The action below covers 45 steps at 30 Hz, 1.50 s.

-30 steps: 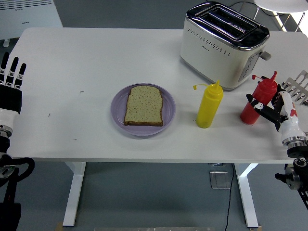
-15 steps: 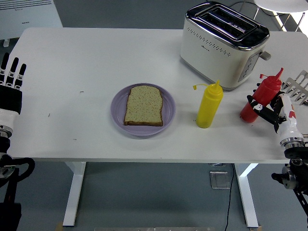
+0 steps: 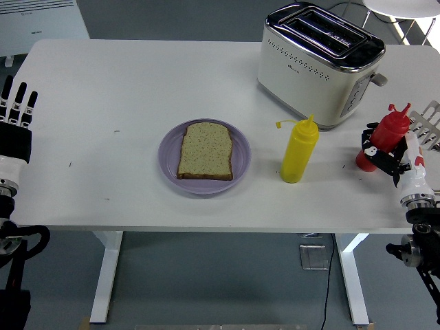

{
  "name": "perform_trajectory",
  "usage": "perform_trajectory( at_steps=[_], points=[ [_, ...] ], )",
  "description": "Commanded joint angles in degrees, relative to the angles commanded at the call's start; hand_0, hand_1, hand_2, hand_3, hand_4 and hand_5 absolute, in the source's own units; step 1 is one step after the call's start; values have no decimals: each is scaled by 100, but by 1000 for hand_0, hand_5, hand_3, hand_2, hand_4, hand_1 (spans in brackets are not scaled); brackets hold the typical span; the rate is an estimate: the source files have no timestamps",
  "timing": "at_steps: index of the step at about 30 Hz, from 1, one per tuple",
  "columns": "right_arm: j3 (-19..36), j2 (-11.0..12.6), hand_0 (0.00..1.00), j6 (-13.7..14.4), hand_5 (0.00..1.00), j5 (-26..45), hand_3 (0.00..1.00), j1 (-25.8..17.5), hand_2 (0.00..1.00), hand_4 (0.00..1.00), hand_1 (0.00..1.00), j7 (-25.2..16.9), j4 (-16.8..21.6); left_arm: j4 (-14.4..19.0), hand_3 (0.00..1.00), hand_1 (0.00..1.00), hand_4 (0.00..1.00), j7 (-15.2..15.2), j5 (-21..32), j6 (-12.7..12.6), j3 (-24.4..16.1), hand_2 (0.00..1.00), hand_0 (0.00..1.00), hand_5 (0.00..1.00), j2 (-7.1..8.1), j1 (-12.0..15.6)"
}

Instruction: Pick up the cup,pour liquid into bread,place the cup on the desk

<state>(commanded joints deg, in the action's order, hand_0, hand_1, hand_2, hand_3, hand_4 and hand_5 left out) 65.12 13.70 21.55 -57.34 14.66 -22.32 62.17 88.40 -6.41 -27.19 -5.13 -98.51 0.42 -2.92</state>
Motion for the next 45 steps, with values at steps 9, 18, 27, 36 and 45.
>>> perform_trajectory(
  at_steps=[9,18,27,36,45],
  points=[
    [0,5,380,31,2,103,466,12,418,509,338,-28,59,-1,743,794,490,1,-2,-1,-1,822,808,998,1,1],
    [142,47,344,-192,2,385,466,-23,399,495,313,80,358,-1,742,794,490,6,-7,-3,0,821,808,998,5,0],
    [447,213,262,-441,2,215,478,-56,372,500,268,418,892,4,738,794,490,15,-14,-7,-20,820,808,998,14,-3],
    [638,542,241,-591,15,9,479,-9,376,496,264,824,1577,10,738,793,490,17,-20,-8,-39,820,808,998,21,7],
    [676,995,231,-445,27,-54,478,432,373,490,262,1028,2054,9,736,792,488,20,-20,-13,-45,816,808,998,22,-11]
  ],
)
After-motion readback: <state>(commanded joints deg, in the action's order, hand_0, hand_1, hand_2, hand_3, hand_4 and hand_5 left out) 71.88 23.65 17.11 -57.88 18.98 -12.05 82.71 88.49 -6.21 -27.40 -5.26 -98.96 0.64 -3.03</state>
